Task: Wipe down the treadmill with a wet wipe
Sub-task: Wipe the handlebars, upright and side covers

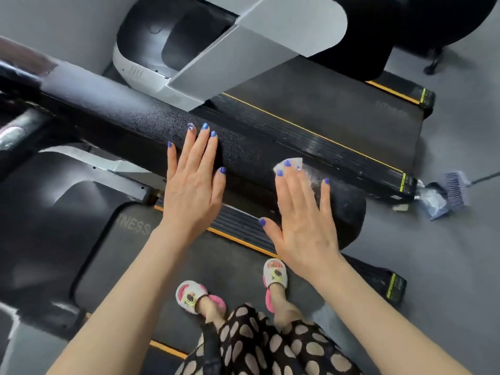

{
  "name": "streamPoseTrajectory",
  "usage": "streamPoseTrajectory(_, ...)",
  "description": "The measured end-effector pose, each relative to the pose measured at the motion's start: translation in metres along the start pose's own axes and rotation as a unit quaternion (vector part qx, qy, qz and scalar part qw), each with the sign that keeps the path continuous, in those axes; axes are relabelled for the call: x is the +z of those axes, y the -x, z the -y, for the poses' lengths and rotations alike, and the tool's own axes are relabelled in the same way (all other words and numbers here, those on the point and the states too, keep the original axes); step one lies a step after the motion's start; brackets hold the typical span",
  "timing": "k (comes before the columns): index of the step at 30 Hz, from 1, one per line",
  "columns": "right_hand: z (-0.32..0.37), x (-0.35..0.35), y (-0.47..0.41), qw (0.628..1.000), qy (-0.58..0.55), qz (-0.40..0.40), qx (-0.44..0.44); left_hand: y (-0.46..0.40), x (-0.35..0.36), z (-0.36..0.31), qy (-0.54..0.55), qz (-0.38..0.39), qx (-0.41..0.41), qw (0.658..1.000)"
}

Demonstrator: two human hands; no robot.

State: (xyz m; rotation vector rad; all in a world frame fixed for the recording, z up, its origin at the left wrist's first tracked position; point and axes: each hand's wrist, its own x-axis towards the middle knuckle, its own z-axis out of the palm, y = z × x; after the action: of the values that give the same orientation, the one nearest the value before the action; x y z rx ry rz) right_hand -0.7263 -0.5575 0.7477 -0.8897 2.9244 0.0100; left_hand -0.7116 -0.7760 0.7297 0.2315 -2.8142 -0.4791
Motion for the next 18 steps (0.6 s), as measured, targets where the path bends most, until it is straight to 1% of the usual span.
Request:
streamPoseTrajectory(3,-0.019,0.013,0.024,0.998,0.014,-0.023,-0.049,0.003,0.007,-0.015,-0.003,-0.007,-0.023,1.000)
streamPoseTrajectory(6,-0.026,0.008,-0.005,0.997,-0.011,-0.020,-0.079,0.004,0.014,-0.029,-0.004,-0.022,-0.062,0.998)
streamPoseTrajectory(9,-0.023,-0.009,-0.053,0.998,-0.038,0.005,-0.048,0.003,0.017,-0.038,-0.007,-0.028,-0.090,0.996)
streamPoseTrajectory(11,-0.024,-0.013,-0.062,0.998,-0.042,0.009,-0.045,0.004,0.017,-0.044,-0.008,-0.024,-0.090,0.996)
streamPoseTrajectory(14,-0.042,-0.007,-0.026,0.997,-0.034,0.013,-0.069,0.008,0.020,-0.051,-0.010,-0.021,-0.068,0.997)
streamPoseTrajectory(18,-0.068,0.008,0.034,0.997,-0.005,0.017,-0.078,0.010,0.023,-0.049,-0.012,-0.017,-0.069,0.997)
